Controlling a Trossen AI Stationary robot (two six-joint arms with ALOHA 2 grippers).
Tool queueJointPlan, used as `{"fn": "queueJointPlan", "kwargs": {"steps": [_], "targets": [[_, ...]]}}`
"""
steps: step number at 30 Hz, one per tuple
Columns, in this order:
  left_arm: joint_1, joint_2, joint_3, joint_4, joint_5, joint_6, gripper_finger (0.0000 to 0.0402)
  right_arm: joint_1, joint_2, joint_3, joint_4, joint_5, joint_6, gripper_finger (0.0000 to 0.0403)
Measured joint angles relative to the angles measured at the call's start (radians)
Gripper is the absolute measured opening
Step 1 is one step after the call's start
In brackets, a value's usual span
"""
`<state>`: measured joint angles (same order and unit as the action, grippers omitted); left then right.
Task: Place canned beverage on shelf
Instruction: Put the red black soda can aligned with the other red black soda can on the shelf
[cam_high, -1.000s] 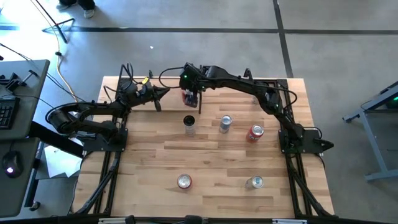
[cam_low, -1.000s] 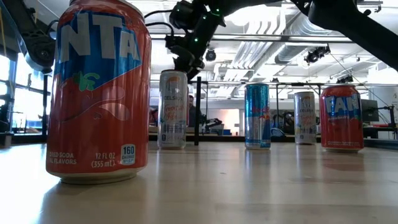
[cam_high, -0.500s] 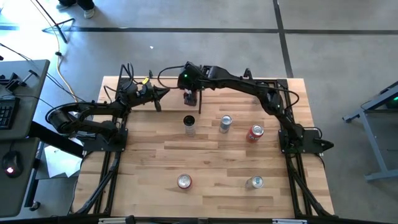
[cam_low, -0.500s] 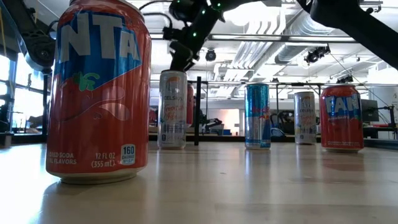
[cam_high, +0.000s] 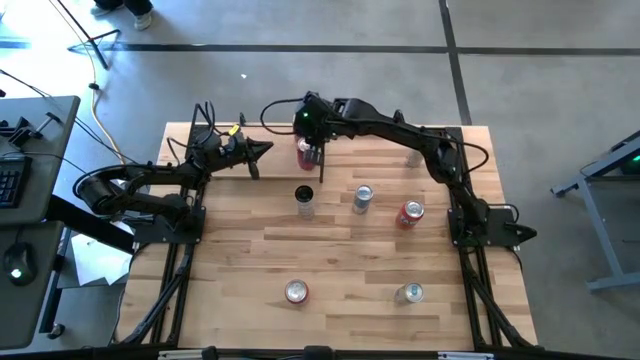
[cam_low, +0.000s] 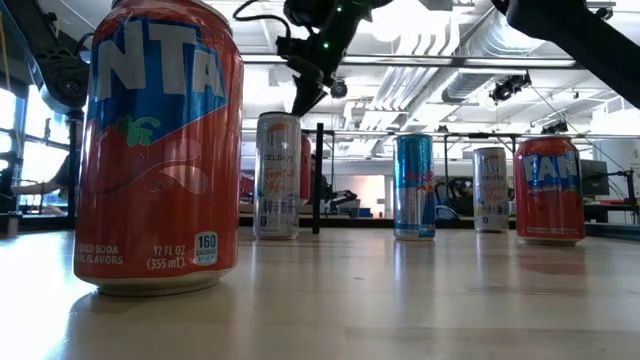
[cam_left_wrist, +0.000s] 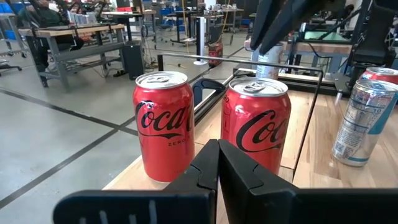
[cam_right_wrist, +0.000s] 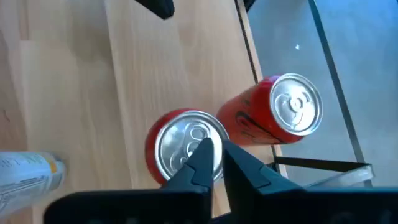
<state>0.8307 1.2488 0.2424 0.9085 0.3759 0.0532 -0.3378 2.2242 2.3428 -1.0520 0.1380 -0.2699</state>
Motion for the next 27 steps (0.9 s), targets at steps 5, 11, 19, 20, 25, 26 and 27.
{"fn": "queueJointPlan", "kwargs": {"steps": [5, 11, 19, 20, 25, 26, 27], "targets": [[0.000, 0.000, 0.000, 0.000, 0.000, 0.000, 0.0000, -0.017, 0.001, -0.002, -0.026, -0.146, 0.046, 0.0030], [0.000, 0.000, 0.000, 0.000, 0.000, 0.000, 0.0000, -0.018, 0.016, -0.048, -0.016, -0.132, 0.045, 0.0005], [0.000, 0.000, 0.000, 0.000, 0.000, -0.001, 0.0000, -0.032, 0.014, -0.068, 0.033, -0.136, 0.051, 0.0002], [0.000, 0.000, 0.000, 0.000, 0.000, -0.002, 0.0000, -0.035, 0.014, -0.068, 0.036, -0.140, 0.051, 0.0001], [0.000, 0.000, 0.000, 0.000, 0.000, -0.008, 0.0000, -0.048, 0.014, -0.068, 0.046, -0.167, 0.048, 0.0000], [0.000, 0.000, 0.000, 0.000, 0.000, -0.008, 0.0000, -0.049, 0.016, -0.068, 0.050, -0.176, 0.046, 0.0000], [0.000, 0.000, 0.000, 0.000, 0.000, -0.008, 0.0000, -0.050, 0.022, -0.068, 0.058, -0.181, 0.045, 0.0000]]}}
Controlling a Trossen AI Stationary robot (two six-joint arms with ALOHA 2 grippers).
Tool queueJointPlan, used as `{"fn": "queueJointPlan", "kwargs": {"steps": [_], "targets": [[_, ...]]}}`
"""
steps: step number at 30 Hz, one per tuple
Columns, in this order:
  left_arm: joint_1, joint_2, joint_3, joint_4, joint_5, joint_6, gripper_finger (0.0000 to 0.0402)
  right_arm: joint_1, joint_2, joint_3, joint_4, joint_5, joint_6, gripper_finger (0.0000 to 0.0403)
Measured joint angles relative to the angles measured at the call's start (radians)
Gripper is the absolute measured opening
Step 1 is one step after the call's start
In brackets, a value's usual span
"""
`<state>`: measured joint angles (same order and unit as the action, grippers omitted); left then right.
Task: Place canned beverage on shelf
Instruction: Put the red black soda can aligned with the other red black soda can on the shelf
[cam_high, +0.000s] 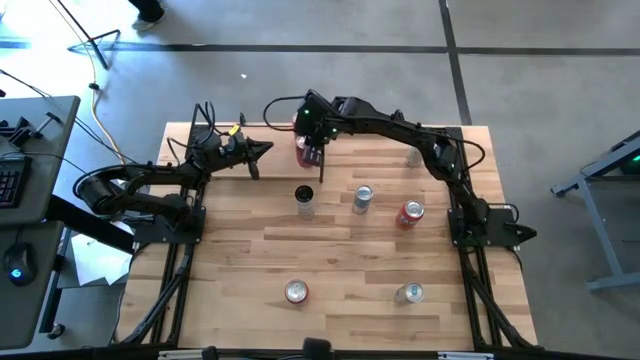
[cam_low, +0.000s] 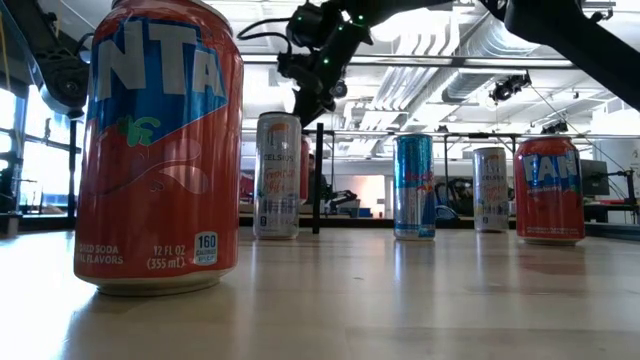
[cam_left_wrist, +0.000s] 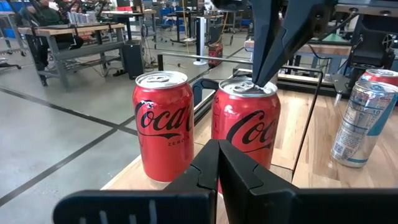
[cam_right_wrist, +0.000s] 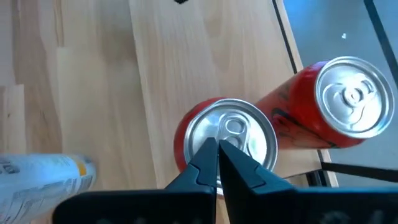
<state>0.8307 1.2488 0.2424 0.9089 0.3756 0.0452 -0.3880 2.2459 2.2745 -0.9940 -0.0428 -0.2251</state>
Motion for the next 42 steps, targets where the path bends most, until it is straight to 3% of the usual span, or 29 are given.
{"fn": "queueJointPlan", "kwargs": {"steps": [11, 42], "targets": [[0.000, 0.000, 0.000, -0.003, 0.000, 0.000, 0.0000, 0.013, 0.029, 0.078, -0.028, 0.024, -0.053, 0.0000], [0.000, 0.000, 0.000, -0.007, 0.000, 0.001, 0.0000, -0.002, 0.053, 0.076, -0.024, 0.039, -0.069, 0.0000]]}}
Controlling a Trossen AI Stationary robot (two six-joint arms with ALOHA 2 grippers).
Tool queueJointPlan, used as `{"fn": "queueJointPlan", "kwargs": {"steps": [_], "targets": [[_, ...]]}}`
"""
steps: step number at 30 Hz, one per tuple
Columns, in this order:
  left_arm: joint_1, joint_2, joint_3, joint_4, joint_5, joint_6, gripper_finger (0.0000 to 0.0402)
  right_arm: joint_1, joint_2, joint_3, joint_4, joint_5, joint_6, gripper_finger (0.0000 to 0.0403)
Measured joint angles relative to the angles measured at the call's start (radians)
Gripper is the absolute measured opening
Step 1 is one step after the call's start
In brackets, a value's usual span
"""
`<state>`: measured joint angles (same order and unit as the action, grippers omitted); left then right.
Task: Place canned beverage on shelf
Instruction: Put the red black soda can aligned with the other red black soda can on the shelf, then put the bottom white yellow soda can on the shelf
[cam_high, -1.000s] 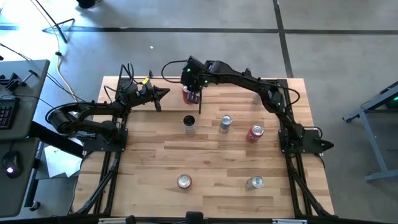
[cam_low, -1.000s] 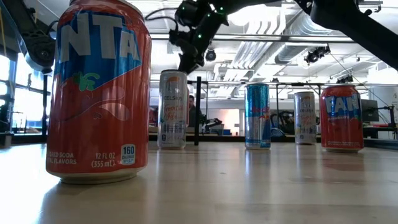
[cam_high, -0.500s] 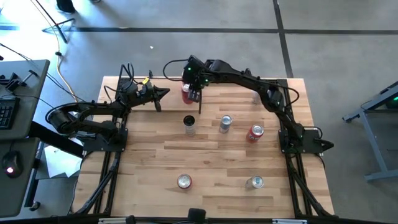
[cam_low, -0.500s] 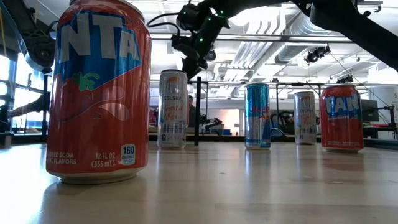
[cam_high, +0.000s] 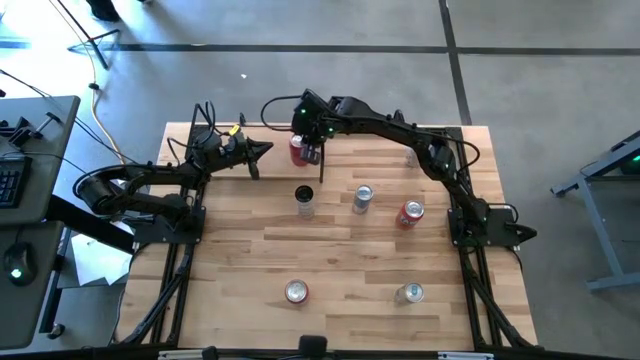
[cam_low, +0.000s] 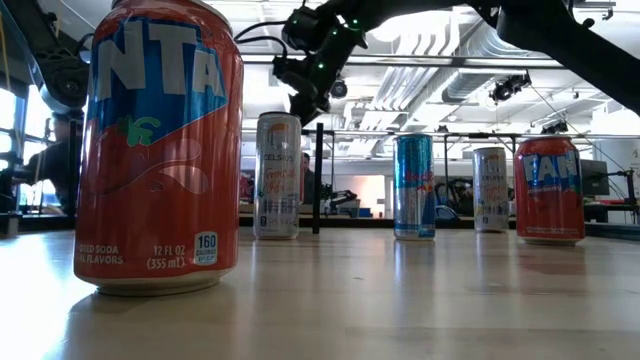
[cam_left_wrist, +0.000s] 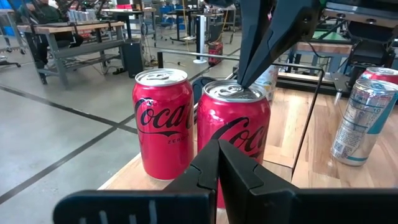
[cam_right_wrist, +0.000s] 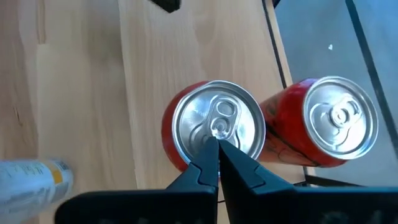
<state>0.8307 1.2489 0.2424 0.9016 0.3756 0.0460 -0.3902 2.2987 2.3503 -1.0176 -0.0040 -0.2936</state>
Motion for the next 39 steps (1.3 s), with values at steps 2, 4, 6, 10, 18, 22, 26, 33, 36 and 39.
{"fn": "queueJointPlan", "kwargs": {"steps": [2, 4, 6, 10, 18, 22, 26, 33, 36, 39], "targets": [[0.000, 0.000, 0.000, 0.000, 0.000, 0.000, 0.0000, 0.005, -0.002, 0.005, -0.005, 0.011, -0.023, 0.0000], [0.000, 0.000, 0.000, 0.000, 0.000, 0.000, 0.0000, 0.005, -0.014, 0.000, -0.002, 0.033, -0.031, 0.0000], [0.000, 0.000, 0.000, 0.000, 0.000, 0.000, 0.0000, 0.005, -0.028, 0.000, 0.020, 0.037, -0.039, 0.0000], [0.000, 0.000, 0.000, 0.000, 0.000, 0.000, 0.0000, 0.008, -0.067, 0.001, 0.063, 0.037, -0.048, 0.0000], [-0.002, 0.000, 0.000, -0.008, 0.000, 0.000, 0.0000, 0.055, -0.101, -0.057, 0.163, -0.009, -0.078, 0.0000], [-0.012, 0.000, 0.000, -0.013, 0.000, 0.000, 0.0000, 0.102, -0.174, -0.221, 0.307, -0.031, -0.082, 0.0000], [-0.035, 0.000, 0.000, -0.017, 0.000, 0.000, 0.0000, 0.131, -0.321, -0.526, 0.555, -0.028, -0.058, 0.0000], [-0.084, -0.002, 0.002, -0.014, 0.010, 0.004, 0.0000, 0.157, -0.652, -1.043, 0.949, -0.016, 0.048, 0.0000], [-0.095, -0.002, 0.018, -0.016, 0.053, -0.042, 0.0000, 0.164, -0.778, -1.204, 1.008, 0.036, 0.077, 0.0000], [-0.100, -0.002, 0.052, -0.015, 0.140, -0.127, 0.0000, 0.168, -0.886, -1.345, 1.065, 0.082, 0.084, 0.0000]]}}
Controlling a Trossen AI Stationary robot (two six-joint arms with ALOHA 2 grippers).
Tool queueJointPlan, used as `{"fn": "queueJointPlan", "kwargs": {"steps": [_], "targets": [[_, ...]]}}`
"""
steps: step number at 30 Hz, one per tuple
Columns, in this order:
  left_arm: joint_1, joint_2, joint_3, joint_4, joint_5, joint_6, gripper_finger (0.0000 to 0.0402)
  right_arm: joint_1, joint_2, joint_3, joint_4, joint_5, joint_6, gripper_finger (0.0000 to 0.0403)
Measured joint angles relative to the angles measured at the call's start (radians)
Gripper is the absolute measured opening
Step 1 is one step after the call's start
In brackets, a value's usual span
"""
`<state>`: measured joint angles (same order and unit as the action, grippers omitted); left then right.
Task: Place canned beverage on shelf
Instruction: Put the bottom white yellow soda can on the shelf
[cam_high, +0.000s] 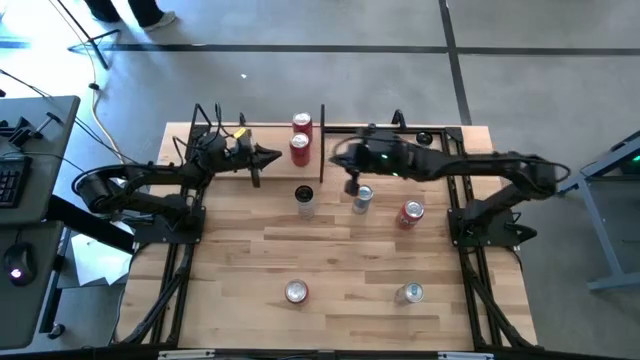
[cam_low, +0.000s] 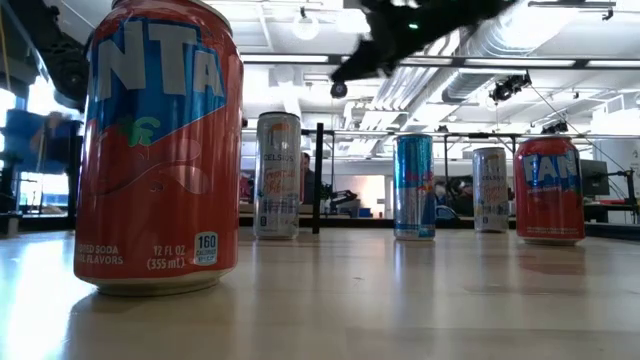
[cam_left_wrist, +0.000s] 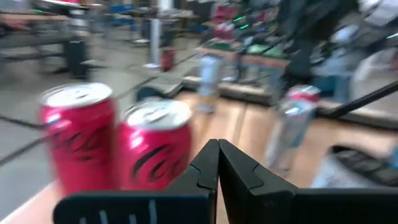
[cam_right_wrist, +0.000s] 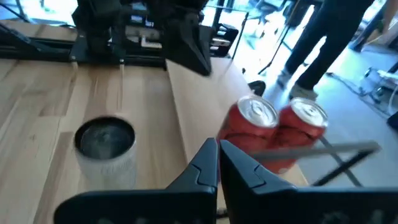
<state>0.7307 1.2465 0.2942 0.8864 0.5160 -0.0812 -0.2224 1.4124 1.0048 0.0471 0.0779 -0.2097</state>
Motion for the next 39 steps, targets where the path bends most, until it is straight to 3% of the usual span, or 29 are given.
{"fn": "queueJointPlan", "kwargs": {"steps": [4, 9, 15, 20, 25, 29, 39], "targets": [[-0.045, -0.011, 0.035, -0.011, 0.135, -0.020, 0.0000, 0.001, -0.118, -0.151, 0.099, 0.020, 0.000, 0.0000], [-0.139, -0.058, 0.046, -0.107, 0.119, -0.014, 0.0029, -0.015, -0.217, -0.266, 0.155, 0.023, -0.004, 0.0000], [-0.258, -0.158, 0.060, -0.377, -0.076, -0.012, 0.0134, -0.044, -0.264, -0.311, 0.155, 0.022, -0.026, 0.0000], [-0.382, -0.204, 0.061, -0.414, -0.202, -0.041, 0.0222, -0.054, -0.261, -0.313, 0.154, 0.014, -0.044, 0.0000], [-0.490, -0.212, 0.062, -0.423, -0.417, -0.091, 0.0284, -0.054, -0.261, -0.313, 0.154, -0.008, -0.046, 0.0000], [-0.545, -0.201, 0.061, -0.454, -0.545, -0.094, 0.0308, -0.054, -0.261, -0.313, 0.154, -0.008, -0.046, 0.0000], [-0.602, -0.119, 0.061, -0.413, -0.572, -0.105, 0.0315, -0.054, -0.261, -0.313, 0.154, -0.008, -0.053, 0.0000]]}}
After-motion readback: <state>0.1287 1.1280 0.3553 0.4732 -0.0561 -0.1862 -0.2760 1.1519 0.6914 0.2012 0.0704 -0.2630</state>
